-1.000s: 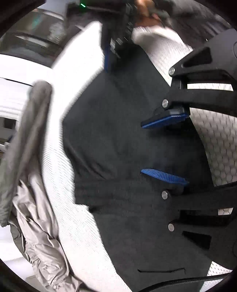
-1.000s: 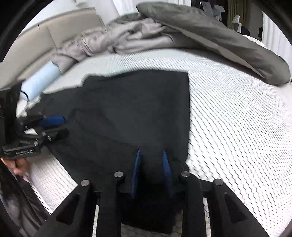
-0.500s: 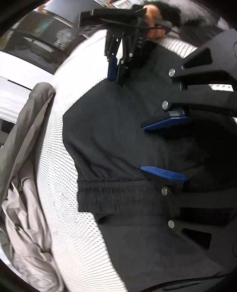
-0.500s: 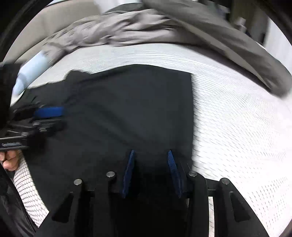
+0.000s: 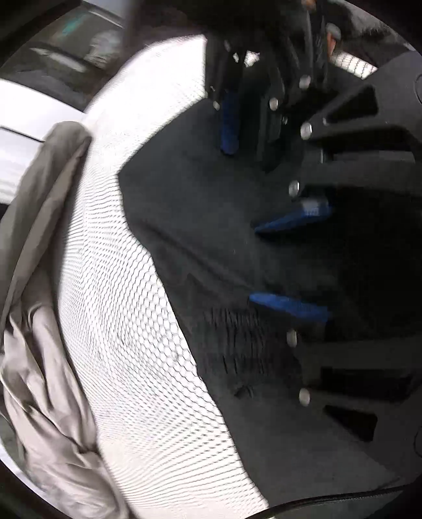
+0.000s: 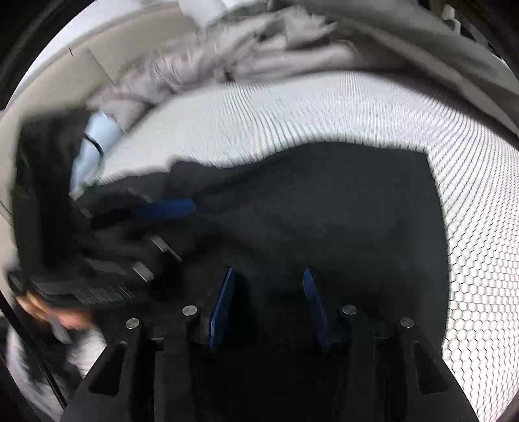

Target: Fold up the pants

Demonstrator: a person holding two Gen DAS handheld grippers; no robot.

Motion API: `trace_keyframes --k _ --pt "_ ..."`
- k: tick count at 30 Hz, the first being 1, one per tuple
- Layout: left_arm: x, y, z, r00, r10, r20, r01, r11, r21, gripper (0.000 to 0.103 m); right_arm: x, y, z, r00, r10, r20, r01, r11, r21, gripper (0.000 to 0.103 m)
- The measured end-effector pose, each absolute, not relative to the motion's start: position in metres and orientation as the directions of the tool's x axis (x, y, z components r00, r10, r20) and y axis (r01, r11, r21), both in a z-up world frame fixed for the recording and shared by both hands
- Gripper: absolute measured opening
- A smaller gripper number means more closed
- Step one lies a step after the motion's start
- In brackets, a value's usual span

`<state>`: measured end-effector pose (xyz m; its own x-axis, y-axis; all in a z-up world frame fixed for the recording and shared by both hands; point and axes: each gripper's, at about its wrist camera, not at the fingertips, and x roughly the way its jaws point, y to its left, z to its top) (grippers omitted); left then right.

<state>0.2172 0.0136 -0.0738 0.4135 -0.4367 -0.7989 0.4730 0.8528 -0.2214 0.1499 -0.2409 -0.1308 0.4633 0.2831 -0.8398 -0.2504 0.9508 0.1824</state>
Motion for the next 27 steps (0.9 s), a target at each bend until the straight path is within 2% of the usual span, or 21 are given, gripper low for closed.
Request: trace_keyframes --k 1,4,10,14,18,21,23,25,27 --pt "0.216 0.022 -0.071 0.408 -0.461 -0.788 0.470 0.846 -0.251 0.032 0.146 -0.243 -0.129 0.478 0.258 -0.840 -0.259 0.955 0.147 0.045" --pt "0.209 0.039 -0.066 0.435 -0.436 -0.788 0.447 0.864 -0.231 0.032 0.136 -0.263 -0.126 0.533 0.013 -0.846 -0.151 0.985 -0.080 0.045" --pt "0.194 0.030 -0.057 0.462 -0.374 -0.804 0.468 0.873 -0.138 0.032 0.129 -0.277 -0.106 0.560 0.109 -0.821 -0.171 0.985 0.014 0.046" --pt "0.200 0.018 -0.036 0.484 -0.429 -0.763 0.497 0.852 -0.164 0.040 0.142 -0.270 -0.095 0.573 0.242 -0.783 -0.211 0.967 0.144 0.049" --pt "0.237 -0.006 -0.063 0.428 -0.397 -0.812 0.470 0.865 -0.175 0.039 0.168 -0.247 -0.111 0.521 0.303 -0.798 -0.218 0.951 0.219 0.049" --pt "0.244 0.012 -0.069 0.406 -0.451 -0.795 0.441 0.859 -0.262 0.029 0.175 -0.242 -0.124 0.485 0.269 -0.832 -0.232 0.957 0.174 0.049" --pt "0.241 0.022 -0.065 0.403 -0.473 -0.784 0.445 0.849 -0.284 0.028 0.179 -0.249 -0.124 0.507 0.184 -0.842 -0.212 0.974 0.085 0.049" --pt "0.237 0.031 -0.062 0.400 -0.488 -0.776 0.453 0.841 -0.296 0.028 0.179 -0.264 -0.125 0.541 0.032 -0.840 -0.137 0.989 -0.051 0.049" --pt "0.230 0.035 -0.058 0.421 -0.456 -0.784 0.453 0.855 -0.254 0.028 0.181 -0.286 -0.125 0.540 0.018 -0.841 -0.063 0.998 -0.019 0.049"
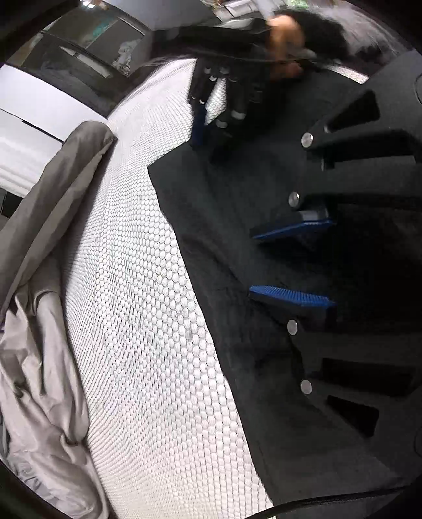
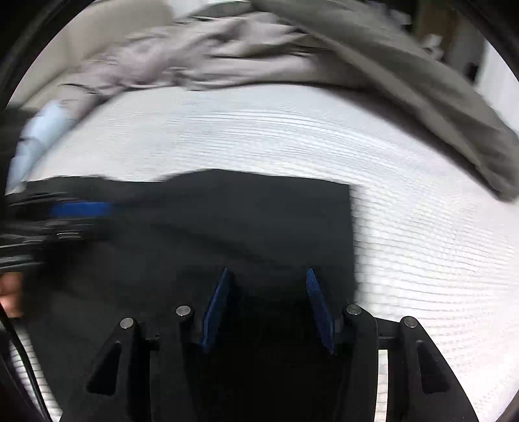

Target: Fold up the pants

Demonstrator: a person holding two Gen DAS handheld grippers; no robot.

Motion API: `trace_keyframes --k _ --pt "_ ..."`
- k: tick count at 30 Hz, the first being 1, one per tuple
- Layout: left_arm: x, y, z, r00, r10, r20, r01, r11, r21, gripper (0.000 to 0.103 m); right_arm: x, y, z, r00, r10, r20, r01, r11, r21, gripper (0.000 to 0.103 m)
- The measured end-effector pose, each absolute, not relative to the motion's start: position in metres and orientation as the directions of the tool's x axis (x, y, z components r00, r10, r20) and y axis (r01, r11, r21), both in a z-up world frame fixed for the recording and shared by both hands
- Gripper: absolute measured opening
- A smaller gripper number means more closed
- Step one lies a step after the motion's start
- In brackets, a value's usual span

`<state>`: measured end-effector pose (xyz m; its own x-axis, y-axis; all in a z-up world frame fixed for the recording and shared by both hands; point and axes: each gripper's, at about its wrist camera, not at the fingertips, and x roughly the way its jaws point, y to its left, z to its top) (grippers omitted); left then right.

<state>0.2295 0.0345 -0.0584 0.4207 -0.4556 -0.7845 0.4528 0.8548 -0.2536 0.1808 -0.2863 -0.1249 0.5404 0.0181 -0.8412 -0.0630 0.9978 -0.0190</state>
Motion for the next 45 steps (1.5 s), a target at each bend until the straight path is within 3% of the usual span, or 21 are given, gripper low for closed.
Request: trace_keyframes --k 5,7,11,15,18,19,22,24,27,29,32,35,38,45 --pt "0.212 0.030 -0.033 0.472 -0.436 -0.766 0.455 0.865 -0.212 0.030 0.167 -0.281 -0.094 0.615 0.059 -0.786 -0.091 0.996 0.004 0.050" --pt "0.211 0.021 -0.022 0.509 -0.451 -0.733 0.464 0.861 -0.208 0.043 0.169 -0.267 -0.086 0.629 0.150 -0.763 -0.147 0.987 0.073 0.055" --pt "0.235 0.010 -0.048 0.483 -0.372 -0.792 0.396 0.900 -0.181 0.045 0.189 -0.240 -0.108 0.549 0.236 -0.802 -0.200 0.968 0.148 0.056" --pt "0.239 0.023 -0.056 0.478 -0.433 -0.764 0.393 0.884 -0.255 0.040 0.201 -0.233 -0.122 0.517 0.151 -0.843 -0.166 0.983 0.075 0.056" --pt "0.235 0.029 -0.053 0.481 -0.428 -0.765 0.386 0.887 -0.254 0.038 0.197 -0.254 -0.119 0.546 -0.071 -0.835 -0.032 0.994 -0.105 0.056" --pt "0.233 0.030 -0.051 0.486 -0.421 -0.766 0.378 0.891 -0.250 0.038 0.190 -0.262 -0.117 0.545 -0.091 -0.834 0.004 0.994 -0.107 0.056" --pt "0.207 0.041 -0.036 0.515 -0.371 -0.773 0.335 0.917 -0.217 0.038 0.169 -0.264 -0.097 0.569 -0.010 -0.822 -0.010 1.000 -0.020 0.056" --pt "0.185 0.042 -0.020 0.520 -0.422 -0.742 0.391 0.890 -0.232 0.039 0.153 -0.252 -0.083 0.594 0.095 -0.799 -0.103 0.994 0.041 0.057" --pt "0.147 0.019 -0.013 0.510 -0.457 -0.729 0.493 0.850 -0.187 0.054 0.119 -0.229 -0.078 0.574 0.204 -0.793 -0.241 0.968 0.075 0.066" --pt "0.139 0.007 -0.024 0.460 -0.469 -0.754 0.534 0.825 -0.187 0.054 0.117 -0.210 -0.093 0.511 0.255 -0.821 -0.291 0.950 0.113 0.066" --pt "0.140 0.008 -0.054 0.421 -0.417 -0.805 0.504 0.846 -0.175 0.054 0.122 -0.210 -0.116 0.470 0.201 -0.860 -0.270 0.960 0.077 0.065" --pt "0.129 0.023 -0.053 0.437 -0.445 -0.781 0.497 0.844 -0.203 0.054 0.108 -0.227 -0.116 0.517 0.074 -0.853 -0.217 0.975 -0.047 0.066" --pt "0.113 0.031 -0.049 0.469 -0.414 -0.781 0.457 0.870 -0.187 0.055 0.087 -0.249 -0.104 0.535 0.020 -0.845 -0.132 0.989 -0.060 0.066" --pt "0.078 0.004 -0.048 0.498 -0.432 -0.752 0.494 0.854 -0.164 0.060 0.029 -0.234 -0.083 0.574 0.231 -0.785 -0.243 0.964 0.106 0.069"
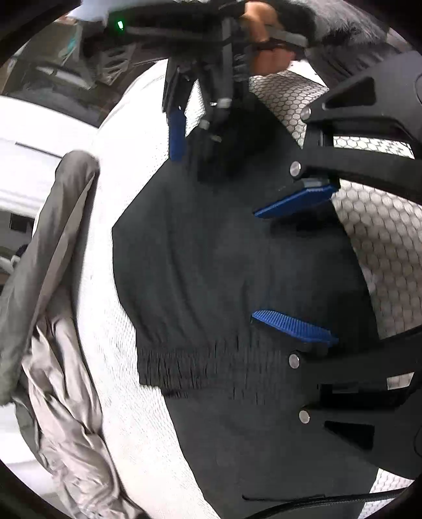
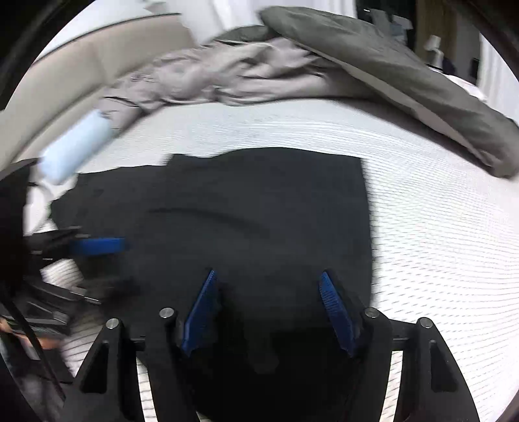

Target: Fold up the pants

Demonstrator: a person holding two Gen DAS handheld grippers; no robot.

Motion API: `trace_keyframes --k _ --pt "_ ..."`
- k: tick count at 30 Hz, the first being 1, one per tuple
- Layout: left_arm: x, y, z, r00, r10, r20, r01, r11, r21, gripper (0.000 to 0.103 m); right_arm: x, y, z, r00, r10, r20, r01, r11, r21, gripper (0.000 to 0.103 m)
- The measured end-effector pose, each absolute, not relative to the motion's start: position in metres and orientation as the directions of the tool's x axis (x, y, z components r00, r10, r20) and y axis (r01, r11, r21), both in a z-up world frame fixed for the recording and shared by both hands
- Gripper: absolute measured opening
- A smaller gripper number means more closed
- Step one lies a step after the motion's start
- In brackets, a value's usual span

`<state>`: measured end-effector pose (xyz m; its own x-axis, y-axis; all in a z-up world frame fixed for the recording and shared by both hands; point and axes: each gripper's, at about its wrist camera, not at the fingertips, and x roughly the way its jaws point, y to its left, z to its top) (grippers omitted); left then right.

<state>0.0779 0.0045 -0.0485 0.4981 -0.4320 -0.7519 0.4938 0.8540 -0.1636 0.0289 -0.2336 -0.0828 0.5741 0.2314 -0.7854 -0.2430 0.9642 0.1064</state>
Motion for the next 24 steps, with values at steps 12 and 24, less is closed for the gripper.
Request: trace_keyframes --k 12,24 --pt "0.075 0.028 -0.066 0.493 -0.439 -0.751 0.460 0.864 -0.204 0.061 -0.002 -0.299 -0.101 0.542 0.159 -0.825 -0.110 0.987 0.119 0.076" --pt "0.084 0.018 -0.070 0.496 -0.410 -0.765 0.452 0.875 -0.176 0.061 0.009 -0.360 -0.111 0.527 0.480 -0.701 -0.004 0.827 0.563 0.010"
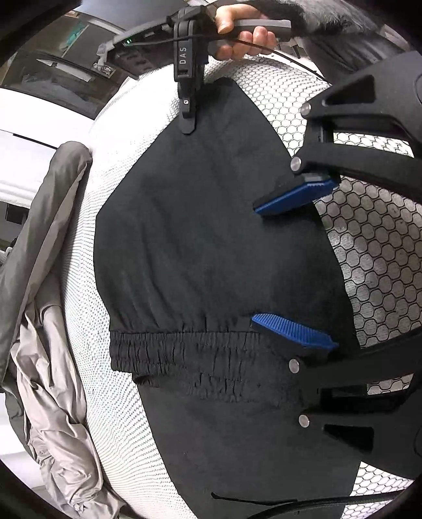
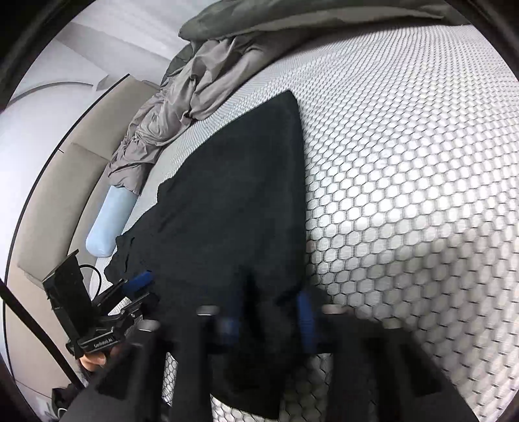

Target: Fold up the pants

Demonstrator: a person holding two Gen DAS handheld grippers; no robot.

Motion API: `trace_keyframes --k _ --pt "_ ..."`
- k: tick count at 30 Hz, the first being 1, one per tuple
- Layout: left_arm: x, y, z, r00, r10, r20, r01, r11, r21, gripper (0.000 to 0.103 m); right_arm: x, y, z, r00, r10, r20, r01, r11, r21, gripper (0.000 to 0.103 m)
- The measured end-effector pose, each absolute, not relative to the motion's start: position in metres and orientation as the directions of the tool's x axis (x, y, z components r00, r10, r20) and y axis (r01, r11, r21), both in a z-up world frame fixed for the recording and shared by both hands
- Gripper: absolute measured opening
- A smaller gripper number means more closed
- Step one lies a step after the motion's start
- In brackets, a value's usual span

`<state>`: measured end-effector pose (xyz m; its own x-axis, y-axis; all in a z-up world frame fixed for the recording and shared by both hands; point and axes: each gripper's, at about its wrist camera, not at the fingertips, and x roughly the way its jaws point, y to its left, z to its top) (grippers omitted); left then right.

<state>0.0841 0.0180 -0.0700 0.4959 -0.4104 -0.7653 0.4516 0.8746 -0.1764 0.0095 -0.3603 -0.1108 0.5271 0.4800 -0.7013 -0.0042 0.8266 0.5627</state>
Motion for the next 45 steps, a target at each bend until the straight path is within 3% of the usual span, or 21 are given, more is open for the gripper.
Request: trace_keyframes --k 3,5,7,11,12,13,14,15,18,22,27,29,31,33,35,36,40,45 --pt "0.083 0.019 -0.071 0.495 -0.411 -0.765 0.449 0.875 -0.180 0.061 -0.004 -0.360 -0.089 0.567 0.456 -0.686 -0.084 0.860 0.503 0.006" --pt "0.083 0.019 -0.071 0.495 -0.416 -0.763 0.453 0.873 -0.182 0.061 -0.008 -0.373 -0.106 0.533 0.403 -0.744 -0.039 0.890 0.455 0.006" --pt "0.082 0.019 -0.071 0.492 -0.418 -0.764 0.461 0.869 -0.179 0.061 -0.002 -0.371 -0.124 0.503 0.338 -0.795 0.015 0.917 0.399 0.011" --pt "0.077 0.026 -0.064 0.492 -0.412 -0.767 0.451 0.874 -0.180 0.061 -0.005 -0.381 -0.096 0.540 0.328 -0.775 0.022 0.915 0.403 0.020" --pt "0.073 0.032 -0.059 0.500 -0.416 -0.760 0.435 0.879 -0.195 0.061 -0.011 -0.385 -0.084 0.585 0.307 -0.750 0.015 0.921 0.389 0.028" --pt "0.068 0.042 -0.053 0.517 -0.412 -0.751 0.408 0.889 -0.207 0.061 -0.010 -0.387 -0.076 0.615 0.301 -0.729 0.014 0.920 0.391 0.045" --pt "0.063 0.053 -0.047 0.532 -0.402 -0.745 0.379 0.900 -0.216 0.063 -0.011 -0.390 -0.070 0.641 0.304 -0.705 0.012 0.914 0.405 0.054" --pt "0.057 0.068 -0.038 0.557 -0.392 -0.732 0.341 0.912 -0.229 0.069 -0.012 -0.393 -0.066 0.667 0.314 -0.676 0.007 0.905 0.426 0.065" --pt "0.040 0.122 -0.018 0.652 -0.342 -0.677 0.197 0.938 -0.285 0.103 -0.008 -0.388 -0.063 0.665 0.338 -0.666 -0.008 0.895 0.445 0.065" --pt "0.025 0.210 -0.013 0.737 -0.237 -0.633 -0.041 0.919 -0.391 0.102 0.002 -0.373 -0.065 0.647 0.343 -0.681 -0.030 0.904 0.427 0.065" --pt "0.031 0.315 -0.050 0.745 -0.161 -0.647 -0.324 0.760 -0.563 0.101 0.008 -0.358 -0.068 0.645 0.347 -0.680 -0.071 0.914 0.399 0.065" --pt "0.044 0.342 -0.070 0.733 -0.196 -0.652 -0.373 0.686 -0.625 0.097 0.009 -0.354 -0.069 0.649 0.350 -0.676 -0.090 0.917 0.389 0.065" --pt "0.057 0.357 -0.082 0.717 -0.206 -0.666 -0.411 0.646 -0.643 0.079 0.011 -0.350 -0.071 0.644 0.356 -0.677 -0.103 0.917 0.385 0.065" --pt "0.069 0.365 -0.081 0.715 -0.196 -0.671 -0.418 0.650 -0.634 0.068 0.014 -0.347 -0.073 0.637 0.355 -0.684 -0.104 0.919 0.380 0.065" --pt "0.076 0.366 -0.080 0.709 -0.184 -0.681 -0.431 0.651 -0.625 0.036 0.017 -0.346 -0.076 0.630 0.352 -0.692 -0.103 0.921 0.375 0.065" --pt "0.079 0.368 -0.080 0.706 -0.169 -0.688 -0.441 0.656 -0.612 0.014 0.018 -0.346 -0.077 0.629 0.352 -0.693 -0.102 0.921 0.375 0.065" --pt "0.077 0.346 -0.051 0.742 -0.081 -0.666 -0.381 0.766 -0.517 0.004 0.019 -0.346 -0.075 0.630 0.354 -0.692 -0.104 0.921 0.376 0.065" --pt "0.061 0.272 0.026 0.820 -0.072 -0.568 -0.200 0.894 -0.401 0.002 0.020 -0.345 -0.073 0.638 0.354 -0.683 -0.118 0.922 0.368 0.065"
